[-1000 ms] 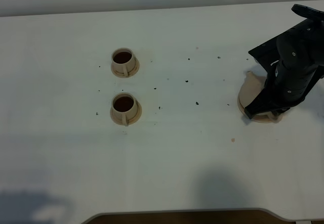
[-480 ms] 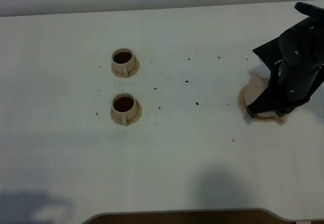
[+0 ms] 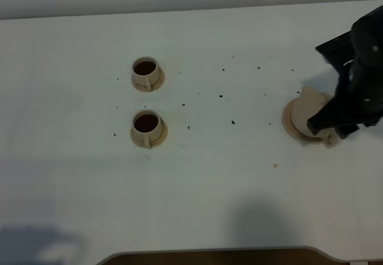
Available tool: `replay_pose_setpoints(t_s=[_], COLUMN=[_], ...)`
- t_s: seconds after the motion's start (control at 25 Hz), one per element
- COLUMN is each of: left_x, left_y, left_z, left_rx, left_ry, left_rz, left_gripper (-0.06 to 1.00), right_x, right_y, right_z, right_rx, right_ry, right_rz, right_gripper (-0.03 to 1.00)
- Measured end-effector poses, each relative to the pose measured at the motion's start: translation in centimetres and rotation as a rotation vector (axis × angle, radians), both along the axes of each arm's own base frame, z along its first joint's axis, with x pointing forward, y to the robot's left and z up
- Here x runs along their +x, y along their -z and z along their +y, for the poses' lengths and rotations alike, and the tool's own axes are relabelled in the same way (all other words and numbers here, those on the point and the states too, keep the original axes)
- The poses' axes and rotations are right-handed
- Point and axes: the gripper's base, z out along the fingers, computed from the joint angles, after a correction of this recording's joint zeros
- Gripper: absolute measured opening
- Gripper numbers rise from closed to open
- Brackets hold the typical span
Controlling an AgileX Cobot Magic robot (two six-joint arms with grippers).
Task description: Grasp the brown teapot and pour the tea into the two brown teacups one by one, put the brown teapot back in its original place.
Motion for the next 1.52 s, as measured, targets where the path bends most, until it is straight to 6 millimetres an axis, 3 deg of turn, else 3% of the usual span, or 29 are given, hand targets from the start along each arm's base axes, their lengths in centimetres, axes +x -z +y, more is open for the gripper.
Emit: replay_pose_setpoints(t_s=[0.16, 0.36, 0.56, 0.76, 0.96, 1.28, 1.52], left_x=[0.0, 0.0, 0.0, 0.0, 0.0, 0.0, 0.0], left_y=[0.0, 0.0, 0.0, 0.0, 0.0, 0.0, 0.0], left_z=[0.0, 0.0, 0.0, 0.0, 0.0, 0.0, 0.0], left_rx=[0.000, 0.000, 0.000, 0.000, 0.000, 0.000, 0.000], left_ry=[0.000, 0.000, 0.000, 0.000, 0.000, 0.000, 0.000], left_rz=[0.000, 0.000, 0.000, 0.000, 0.000, 0.000, 0.000], left_gripper=[0.38, 0.38, 0.38, 0.38, 0.38, 0.38, 0.38], right_x=[-3.3, -9.1, -14.5, -18.4, -20.5, -21.6, -22.7], right_y=[-3.3, -4.6, -3.4, -2.1, -3.0, -3.4, -4.1], right_z=[-0.9, -2.1, -3.5, -4.7, -5.5, -6.0, -7.3], right_rx=[0.024, 0.122, 0.190, 0.239, 0.251, 0.239, 0.230], right_ry=[0.039, 0.064, 0.067, 0.055, 0.013, -0.065, 0.062], right_rz=[0.010, -0.029, -0.107, -0.219, -0.313, -0.405, -0.519], right_gripper=[0.46, 0.47, 0.47, 0.47, 0.47, 0.47, 0.47])
